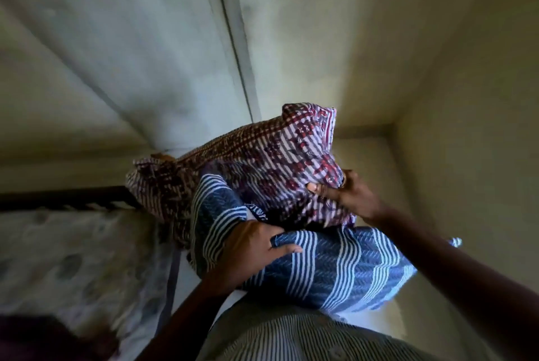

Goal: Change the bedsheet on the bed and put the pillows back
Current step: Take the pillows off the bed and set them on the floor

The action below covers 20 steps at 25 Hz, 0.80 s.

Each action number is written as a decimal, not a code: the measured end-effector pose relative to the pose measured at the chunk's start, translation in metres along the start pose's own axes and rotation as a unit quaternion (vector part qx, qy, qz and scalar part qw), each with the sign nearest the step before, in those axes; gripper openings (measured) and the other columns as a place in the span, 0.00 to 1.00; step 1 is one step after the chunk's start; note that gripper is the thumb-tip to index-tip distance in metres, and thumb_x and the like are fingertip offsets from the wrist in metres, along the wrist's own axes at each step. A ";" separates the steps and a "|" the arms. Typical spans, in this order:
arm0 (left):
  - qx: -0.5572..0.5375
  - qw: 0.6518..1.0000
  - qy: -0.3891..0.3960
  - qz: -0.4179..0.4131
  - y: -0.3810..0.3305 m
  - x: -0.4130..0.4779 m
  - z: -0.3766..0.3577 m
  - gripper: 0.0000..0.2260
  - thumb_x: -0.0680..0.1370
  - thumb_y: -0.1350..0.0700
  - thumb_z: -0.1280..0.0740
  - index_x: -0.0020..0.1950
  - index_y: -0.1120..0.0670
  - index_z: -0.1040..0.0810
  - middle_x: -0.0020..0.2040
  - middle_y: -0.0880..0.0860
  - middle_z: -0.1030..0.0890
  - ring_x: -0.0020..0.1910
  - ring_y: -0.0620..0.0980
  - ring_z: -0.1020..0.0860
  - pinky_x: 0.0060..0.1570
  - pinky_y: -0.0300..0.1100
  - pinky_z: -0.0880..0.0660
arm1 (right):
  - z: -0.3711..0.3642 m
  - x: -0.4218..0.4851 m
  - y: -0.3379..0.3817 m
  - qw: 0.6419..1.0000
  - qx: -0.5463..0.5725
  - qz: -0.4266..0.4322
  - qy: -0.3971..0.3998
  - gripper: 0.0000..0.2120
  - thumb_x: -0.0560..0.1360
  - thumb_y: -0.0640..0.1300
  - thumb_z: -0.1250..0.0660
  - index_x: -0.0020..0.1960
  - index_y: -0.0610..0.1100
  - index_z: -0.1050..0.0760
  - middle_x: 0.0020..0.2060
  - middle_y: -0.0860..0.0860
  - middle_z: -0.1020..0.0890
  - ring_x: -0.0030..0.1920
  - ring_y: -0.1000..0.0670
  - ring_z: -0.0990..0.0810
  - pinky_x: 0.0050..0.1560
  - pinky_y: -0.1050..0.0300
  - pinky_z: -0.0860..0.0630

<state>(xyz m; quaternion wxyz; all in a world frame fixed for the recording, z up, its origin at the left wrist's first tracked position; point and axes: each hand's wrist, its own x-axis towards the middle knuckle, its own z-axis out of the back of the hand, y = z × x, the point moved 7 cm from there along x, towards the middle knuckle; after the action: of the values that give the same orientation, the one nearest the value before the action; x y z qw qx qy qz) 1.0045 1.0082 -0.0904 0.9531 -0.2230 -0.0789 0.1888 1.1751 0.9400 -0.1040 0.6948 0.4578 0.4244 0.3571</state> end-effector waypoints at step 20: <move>-0.014 0.941 -0.064 0.332 0.092 -0.289 0.052 0.31 0.61 0.20 0.55 0.25 0.44 0.30 0.21 0.42 0.34 0.25 0.36 0.36 0.31 0.30 0.39 | -0.327 0.002 0.034 0.982 -0.120 0.020 0.145 0.22 0.68 0.53 0.26 0.58 0.42 0.22 0.55 0.44 0.18 0.57 0.47 0.21 0.56 0.57 0.26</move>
<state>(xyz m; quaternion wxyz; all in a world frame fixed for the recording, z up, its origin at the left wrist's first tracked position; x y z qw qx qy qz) 0.6978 0.9910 -0.1054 0.8260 -0.2373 -0.0639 0.5072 0.8722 1.0619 -0.1448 0.6684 0.3232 0.4654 0.4818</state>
